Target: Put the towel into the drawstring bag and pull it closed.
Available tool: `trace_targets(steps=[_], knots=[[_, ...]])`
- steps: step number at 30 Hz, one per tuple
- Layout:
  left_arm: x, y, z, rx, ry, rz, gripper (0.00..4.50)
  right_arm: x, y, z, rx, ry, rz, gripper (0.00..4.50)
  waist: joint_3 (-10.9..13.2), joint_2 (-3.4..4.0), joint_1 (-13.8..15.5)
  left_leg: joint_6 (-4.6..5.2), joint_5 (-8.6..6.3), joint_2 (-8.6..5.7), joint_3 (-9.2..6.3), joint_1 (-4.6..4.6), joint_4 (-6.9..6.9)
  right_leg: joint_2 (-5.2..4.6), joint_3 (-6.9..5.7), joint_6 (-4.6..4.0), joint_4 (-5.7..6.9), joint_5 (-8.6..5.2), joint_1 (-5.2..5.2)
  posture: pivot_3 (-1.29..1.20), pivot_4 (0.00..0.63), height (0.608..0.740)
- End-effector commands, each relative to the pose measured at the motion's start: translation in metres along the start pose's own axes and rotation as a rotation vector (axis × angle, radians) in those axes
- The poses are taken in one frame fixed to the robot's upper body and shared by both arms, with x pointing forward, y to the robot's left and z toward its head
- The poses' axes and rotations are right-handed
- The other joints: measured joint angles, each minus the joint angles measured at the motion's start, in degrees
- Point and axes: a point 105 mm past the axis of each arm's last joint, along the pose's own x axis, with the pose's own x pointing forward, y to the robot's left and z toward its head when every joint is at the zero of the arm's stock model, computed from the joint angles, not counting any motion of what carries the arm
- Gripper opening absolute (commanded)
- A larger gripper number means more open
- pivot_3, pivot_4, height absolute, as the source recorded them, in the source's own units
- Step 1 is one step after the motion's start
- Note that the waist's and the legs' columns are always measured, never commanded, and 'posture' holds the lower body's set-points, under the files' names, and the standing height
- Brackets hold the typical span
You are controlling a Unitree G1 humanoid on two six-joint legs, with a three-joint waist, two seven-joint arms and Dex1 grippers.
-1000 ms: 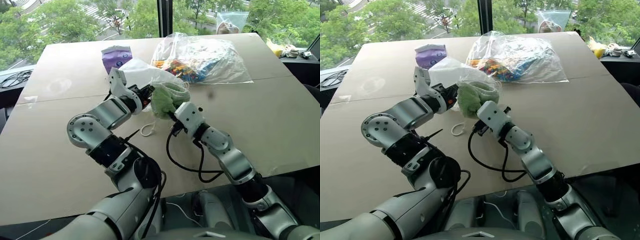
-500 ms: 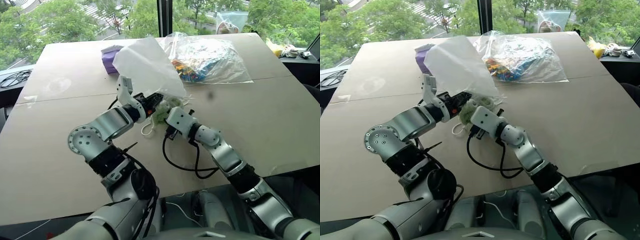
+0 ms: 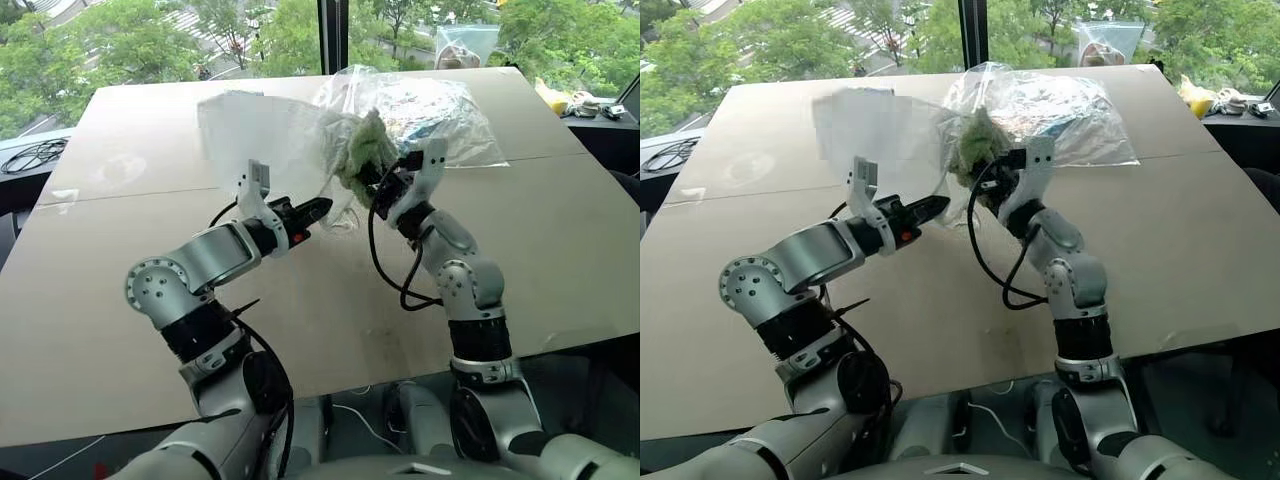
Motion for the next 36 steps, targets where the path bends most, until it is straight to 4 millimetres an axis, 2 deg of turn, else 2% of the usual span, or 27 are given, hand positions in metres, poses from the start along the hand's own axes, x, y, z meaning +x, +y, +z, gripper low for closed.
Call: trace_targets(steps=[1, 4, 11, 16, 20, 23, 30, 32, 36], knots=[[0.001, -0.012, -0.004, 0.021, 0.030, -0.066, 0.00, 0.002, 0.029, 0.012, 0.126, -0.041, 0.108, 0.10, 0.0, 0.00, 0.0, 0.00, 0.00, -0.01, 0.01, 0.01, 0.00, 0.00, 0.00, 0.00, 0.00, 0.00, 0.00, 0.00, 0.150, 0.740], [-0.004, -0.025, -0.001, 0.037, 0.040, -0.142, 0.00, -0.002, 0.020, 0.001, 0.066, 0.026, 0.069, 0.10, 0.0, 0.02, -0.1, 0.00, 0.00, 0.06, 0.02, 0.02, 0.00, 0.01, 0.02, -0.02, 0.06, 0.00, -0.03, 0.00, 0.150, 0.740], [-0.028, -0.046, 0.008, 0.085, 0.101, -0.274, 0.00, -0.023, 0.004, -0.036, -0.466, 0.226, 0.093, 0.10, 0.0, 0.07, -0.1, 0.00, 0.00, 0.08, 0.10, 0.03, 0.00, -0.01, 0.05, -0.05, 0.04, -0.26, -0.03, 0.00, 0.150, 0.740], [-0.035, -0.047, 0.003, 0.139, 0.156, -0.287, 0.00, -0.029, 0.015, -0.038, -0.856, 0.199, 0.238, 0.10, 0.0, 0.09, -0.1, 0.00, 0.00, -0.16, 0.14, 0.06, 0.00, -0.01, 0.08, -0.04, 0.01, -0.27, -0.03, 0.00, 0.150, 0.740], [-0.033, -0.042, 0.000, 0.171, 0.190, -0.243, 0.00, -0.037, 0.039, -0.042, -1.238, 0.117, 0.478, 0.10, 0.1, 0.12, -0.1, -0.02, -0.01, -0.16, 0.12, 0.06, -0.01, -0.01, 0.06, -0.04, -0.01, -0.28, -0.04, 0.00, 0.150, 0.740], [-0.032, -0.042, -0.002, 0.187, 0.204, -0.240, 0.00, -0.047, 0.050, -0.051, -1.352, 0.084, 0.626, 0.10, 0.1, 0.11, 0.0, -0.03, 0.00, -0.17, 0.13, 0.05, -0.02, -0.02, 0.09, -0.03, -0.09, -0.28, -0.02, 0.00, 0.150, 0.740], [-0.033, -0.055, -0.006, 0.230, 0.221, -0.302, 0.00, -0.069, 0.058, -0.077, -1.526, 0.147, 0.890, 0.10, 0.1, 0.11, 0.0, -0.24, 0.14, -0.17, 0.17, 0.04, -0.05, -0.02, 0.13, -0.03, -0.16, -0.28, -0.02, 0.00, 0.150, 0.740], [-0.035, -0.053, -0.006, 0.232, 0.225, -0.311, 0.00, -0.071, 0.059, -0.079, -1.558, 0.144, 0.931, 0.10, 0.1, 0.10, 0.0, -0.24, 0.14, -0.17, 0.17, 0.05, -0.04, -0.02, 0.13, -0.03, -0.15, -0.28, -0.02, 0.00, 0.150, 0.740], [-0.036, -0.049, -0.008, 0.247, 0.236, -0.315, 0.00, -0.068, 0.067, -0.068, -1.576, 0.050, 0.924, 0.10, 0.1, 0.11, 0.0, -0.25, 0.14, -0.17, 0.15, 0.07, -0.04, -0.01, 0.12, -0.03, -0.15, -0.28, -0.02, 0.00, 0.150, 0.740]])
